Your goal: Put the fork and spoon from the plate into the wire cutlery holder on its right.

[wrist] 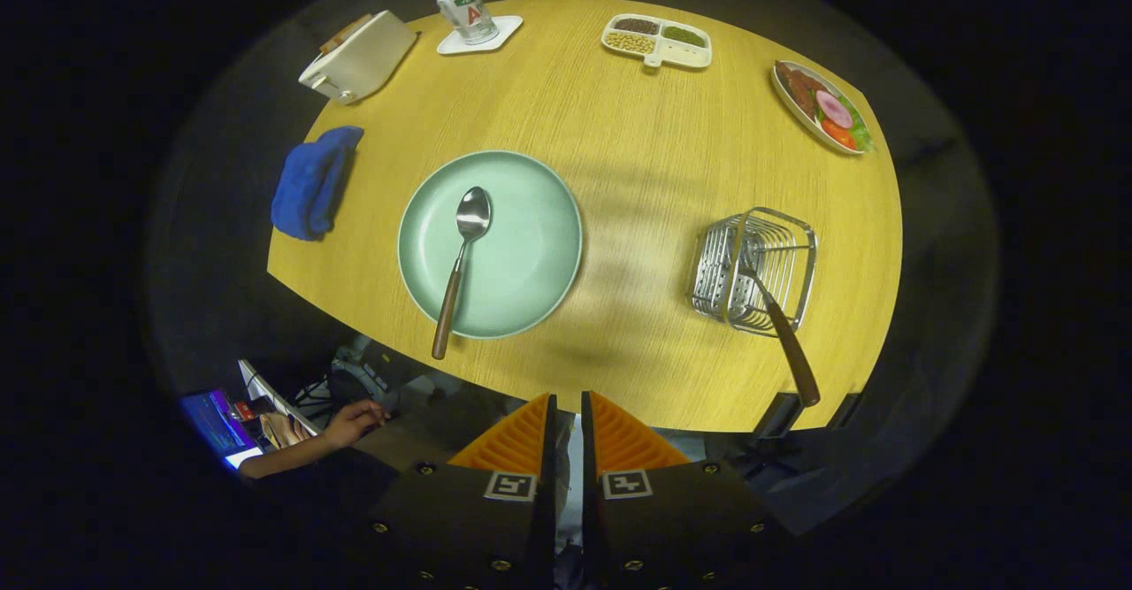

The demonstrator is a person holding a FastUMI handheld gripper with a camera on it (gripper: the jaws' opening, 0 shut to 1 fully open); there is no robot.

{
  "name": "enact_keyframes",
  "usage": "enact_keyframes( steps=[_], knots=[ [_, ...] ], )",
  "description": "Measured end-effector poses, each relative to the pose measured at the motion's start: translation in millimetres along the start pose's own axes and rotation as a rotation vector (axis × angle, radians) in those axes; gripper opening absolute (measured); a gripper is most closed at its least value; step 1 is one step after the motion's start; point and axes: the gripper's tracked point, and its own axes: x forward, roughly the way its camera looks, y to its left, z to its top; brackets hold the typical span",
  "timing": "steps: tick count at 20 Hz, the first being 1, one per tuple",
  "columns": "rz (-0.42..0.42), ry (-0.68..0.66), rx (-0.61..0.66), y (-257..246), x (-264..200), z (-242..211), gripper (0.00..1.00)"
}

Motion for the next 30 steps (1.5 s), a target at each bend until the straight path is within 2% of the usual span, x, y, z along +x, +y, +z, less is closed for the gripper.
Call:
enact_keyframes(
  steps=[4, 9, 17, 21, 30],
  knots=[
    [0.026, 0.006, -0.023, 31.4, 16.7, -2.3, 0.13],
    [0.019, 0.018, -0.066, 52.6, 34.1, 0.3, 0.13],
    [0.079, -0.012, -0.023, 99.8, 61.7, 23.0, 0.13],
    [0.079, -0.014, 0.002, 111.2, 83.9, 40.1, 0.13],
    [0.05, 0.039, 0.021, 113.1, 122.3, 47.8, 0.14]
  ],
)
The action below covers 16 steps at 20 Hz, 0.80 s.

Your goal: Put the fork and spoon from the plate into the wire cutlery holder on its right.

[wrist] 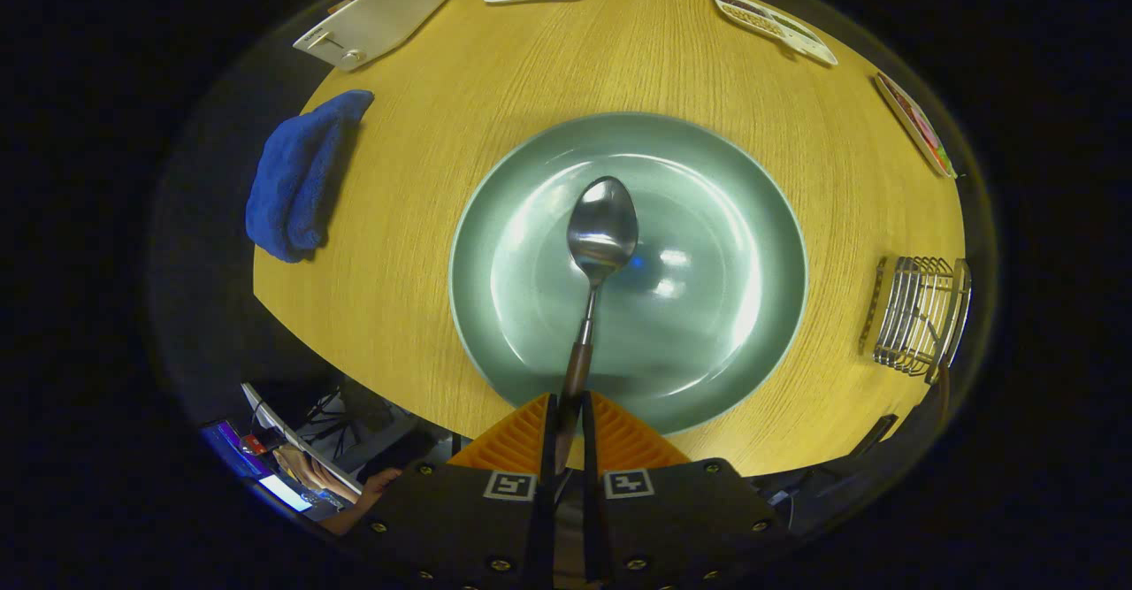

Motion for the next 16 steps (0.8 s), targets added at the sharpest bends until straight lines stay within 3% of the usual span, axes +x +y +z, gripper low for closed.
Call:
enact_keyframes(
  steps=[2, 6, 7, 8, 15, 16],
  knots=[
    [-0.017, 0.01, -0.005, -2.3, 6.3, 2.6, 0.2],
    [-0.004, 0.057, -0.006, -6.1, 16.1, -2.1, 0.2],
    [-0.008, 0.058, 0.002, -8.1, 37.6, -13.5, 0.2],
    [0.006, 0.08, -0.016, -9.9, 13.1, -7.5, 0.1],
    [-0.007, 0.066, -0.159, -26.2, -12.9, -4.7, 0.1],
    [-0.017, 0.081, -0.171, -32.3, -16.8, -9.1, 0.01]
  ],
)
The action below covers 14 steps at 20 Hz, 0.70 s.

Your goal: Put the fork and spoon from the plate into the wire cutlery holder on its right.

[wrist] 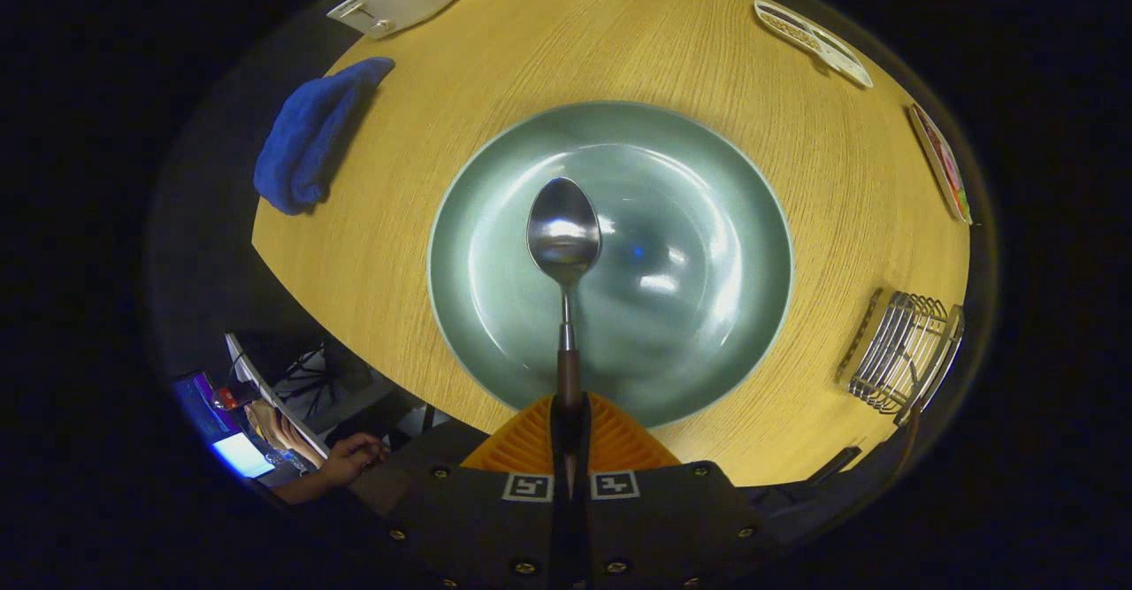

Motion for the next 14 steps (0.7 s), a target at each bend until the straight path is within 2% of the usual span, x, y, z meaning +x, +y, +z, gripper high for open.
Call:
enact_keyframes(
  steps=[5, 14],
  knots=[
    [-0.002, -0.001, -0.011, -18.4, -16.1, -10.0, 0.01],
    [-0.089, 0.043, -0.016, -82.9, -74.5, -41.2, 0.01]
  ],
)
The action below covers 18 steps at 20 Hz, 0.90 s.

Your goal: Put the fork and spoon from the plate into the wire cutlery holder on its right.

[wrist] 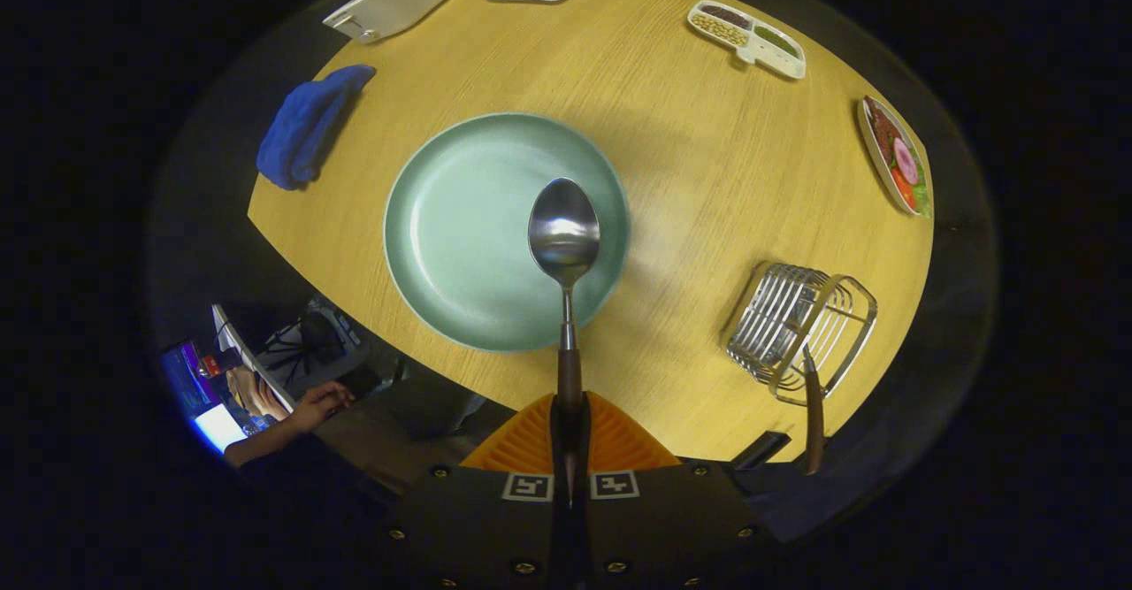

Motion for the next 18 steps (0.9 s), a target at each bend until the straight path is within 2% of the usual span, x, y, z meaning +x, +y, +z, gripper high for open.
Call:
enact_keyframes(
  steps=[5, 10, 18],
  knots=[
    [-0.022, 0.011, 0.045, -42.1, -26.1, -22.0, 0.01],
    [-0.004, 0.0, 0.142, -76.8, -51.1, -38.5, 0.01],
    [0.009, 0.037, 0.233, -114.9, -63.0, -60.2, 0.01]
  ],
)
